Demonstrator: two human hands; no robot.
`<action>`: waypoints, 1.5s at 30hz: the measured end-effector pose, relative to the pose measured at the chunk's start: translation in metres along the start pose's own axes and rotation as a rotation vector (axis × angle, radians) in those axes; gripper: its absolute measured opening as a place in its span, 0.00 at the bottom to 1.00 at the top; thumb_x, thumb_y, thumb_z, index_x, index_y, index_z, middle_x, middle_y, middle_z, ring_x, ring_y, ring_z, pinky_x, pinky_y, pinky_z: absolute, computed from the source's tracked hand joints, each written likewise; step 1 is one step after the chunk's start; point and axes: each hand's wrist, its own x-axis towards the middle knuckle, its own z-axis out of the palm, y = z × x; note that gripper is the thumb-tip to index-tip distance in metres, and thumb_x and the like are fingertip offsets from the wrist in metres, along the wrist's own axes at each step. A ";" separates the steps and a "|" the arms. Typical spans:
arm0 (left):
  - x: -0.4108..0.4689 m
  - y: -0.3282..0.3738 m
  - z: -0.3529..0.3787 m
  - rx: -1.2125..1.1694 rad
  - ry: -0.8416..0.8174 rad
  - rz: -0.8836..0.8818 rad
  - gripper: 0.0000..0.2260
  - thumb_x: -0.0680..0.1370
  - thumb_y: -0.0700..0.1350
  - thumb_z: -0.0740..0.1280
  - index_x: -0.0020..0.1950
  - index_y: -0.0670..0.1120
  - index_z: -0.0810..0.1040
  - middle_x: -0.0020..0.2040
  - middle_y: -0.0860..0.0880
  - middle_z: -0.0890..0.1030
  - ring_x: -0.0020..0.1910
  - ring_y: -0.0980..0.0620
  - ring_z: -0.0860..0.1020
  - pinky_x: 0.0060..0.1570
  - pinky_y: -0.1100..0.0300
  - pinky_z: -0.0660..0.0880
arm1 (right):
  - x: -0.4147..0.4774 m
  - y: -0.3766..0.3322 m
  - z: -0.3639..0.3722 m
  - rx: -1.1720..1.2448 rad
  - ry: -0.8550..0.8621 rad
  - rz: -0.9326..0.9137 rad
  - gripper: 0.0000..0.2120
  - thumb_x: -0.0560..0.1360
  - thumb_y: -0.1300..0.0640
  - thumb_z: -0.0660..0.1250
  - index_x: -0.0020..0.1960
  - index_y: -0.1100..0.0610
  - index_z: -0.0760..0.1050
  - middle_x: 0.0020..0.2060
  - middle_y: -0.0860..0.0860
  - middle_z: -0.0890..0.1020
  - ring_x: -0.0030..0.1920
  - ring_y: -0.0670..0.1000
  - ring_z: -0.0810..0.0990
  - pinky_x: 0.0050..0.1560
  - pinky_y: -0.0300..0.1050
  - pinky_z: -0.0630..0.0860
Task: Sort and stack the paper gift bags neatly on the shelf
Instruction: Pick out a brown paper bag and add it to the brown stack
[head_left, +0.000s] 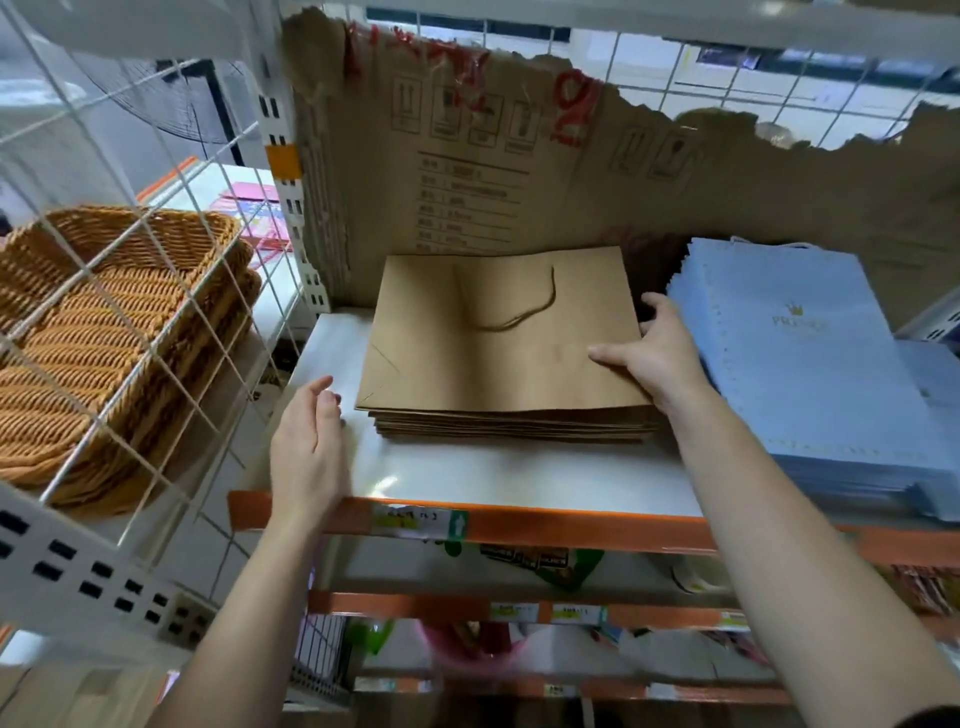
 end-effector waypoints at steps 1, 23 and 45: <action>0.001 0.001 0.000 0.015 0.001 0.004 0.23 0.81 0.58 0.49 0.66 0.47 0.72 0.58 0.46 0.79 0.58 0.46 0.77 0.59 0.43 0.73 | 0.000 0.001 0.000 -0.065 -0.001 -0.023 0.46 0.64 0.56 0.80 0.74 0.53 0.59 0.64 0.55 0.74 0.62 0.55 0.75 0.62 0.54 0.74; 0.000 0.016 0.009 0.324 -0.280 0.165 0.29 0.80 0.54 0.61 0.78 0.48 0.55 0.75 0.50 0.65 0.71 0.47 0.68 0.62 0.50 0.68 | -0.050 0.037 0.001 -0.471 -0.225 -0.119 0.54 0.64 0.45 0.79 0.79 0.53 0.49 0.78 0.54 0.54 0.76 0.55 0.58 0.73 0.52 0.60; -0.067 0.171 0.141 0.426 -0.361 0.750 0.20 0.80 0.49 0.58 0.71 0.45 0.69 0.68 0.45 0.73 0.68 0.44 0.69 0.64 0.48 0.66 | -0.109 0.086 -0.140 -0.132 0.269 -0.400 0.14 0.78 0.58 0.66 0.64 0.53 0.76 0.57 0.45 0.78 0.57 0.46 0.77 0.58 0.45 0.77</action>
